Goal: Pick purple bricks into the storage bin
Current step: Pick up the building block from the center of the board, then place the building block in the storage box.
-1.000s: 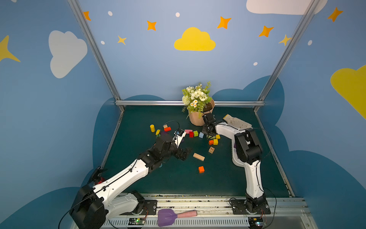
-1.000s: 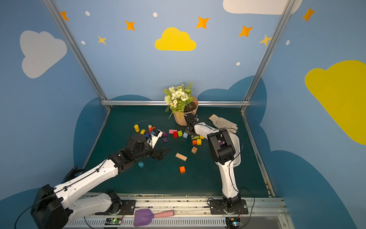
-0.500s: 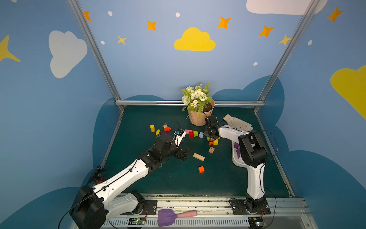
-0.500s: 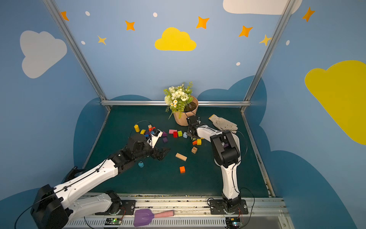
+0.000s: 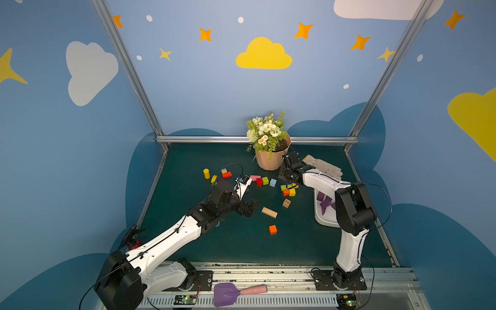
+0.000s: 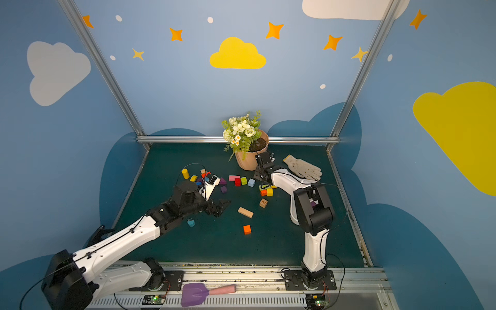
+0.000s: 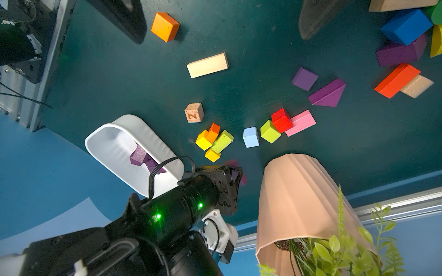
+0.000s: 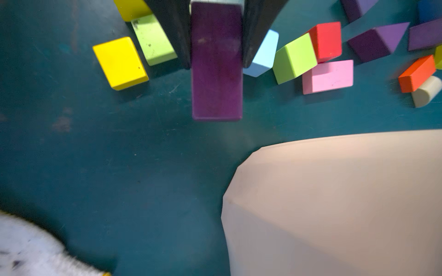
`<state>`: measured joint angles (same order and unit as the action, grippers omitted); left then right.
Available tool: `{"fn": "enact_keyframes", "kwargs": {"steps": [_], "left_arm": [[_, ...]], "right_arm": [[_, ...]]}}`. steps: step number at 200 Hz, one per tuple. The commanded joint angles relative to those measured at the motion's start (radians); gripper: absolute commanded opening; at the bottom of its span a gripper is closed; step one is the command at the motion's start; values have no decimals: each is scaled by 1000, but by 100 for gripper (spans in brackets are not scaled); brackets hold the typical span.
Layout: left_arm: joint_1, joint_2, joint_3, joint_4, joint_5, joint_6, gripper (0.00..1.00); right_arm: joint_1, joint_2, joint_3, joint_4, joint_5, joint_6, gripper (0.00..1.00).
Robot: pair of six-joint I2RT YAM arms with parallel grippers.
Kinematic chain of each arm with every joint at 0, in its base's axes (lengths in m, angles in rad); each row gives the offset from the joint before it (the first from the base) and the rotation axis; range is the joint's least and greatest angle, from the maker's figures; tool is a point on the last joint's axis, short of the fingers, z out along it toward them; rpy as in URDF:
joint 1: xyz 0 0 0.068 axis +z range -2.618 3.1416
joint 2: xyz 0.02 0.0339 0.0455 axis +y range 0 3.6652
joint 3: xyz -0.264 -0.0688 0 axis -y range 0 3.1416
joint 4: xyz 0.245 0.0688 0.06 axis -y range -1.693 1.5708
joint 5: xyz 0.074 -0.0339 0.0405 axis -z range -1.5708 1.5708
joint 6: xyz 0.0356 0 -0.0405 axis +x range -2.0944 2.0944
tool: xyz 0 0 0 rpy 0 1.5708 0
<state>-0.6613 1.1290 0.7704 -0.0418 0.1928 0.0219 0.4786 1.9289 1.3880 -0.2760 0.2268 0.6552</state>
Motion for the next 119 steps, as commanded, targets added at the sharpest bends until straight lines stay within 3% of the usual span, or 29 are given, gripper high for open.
{"fn": "enact_keyframes", "kwargs": {"steps": [1, 119], "left_arm": [[8, -18, 5, 13, -3, -6, 100], [45, 19, 43, -35, -104, -58, 100]], "right_arm": [[-10, -71, -16, -11, 13, 5, 26], [-101, -395, -205, -169, -8, -23, 26]]}}
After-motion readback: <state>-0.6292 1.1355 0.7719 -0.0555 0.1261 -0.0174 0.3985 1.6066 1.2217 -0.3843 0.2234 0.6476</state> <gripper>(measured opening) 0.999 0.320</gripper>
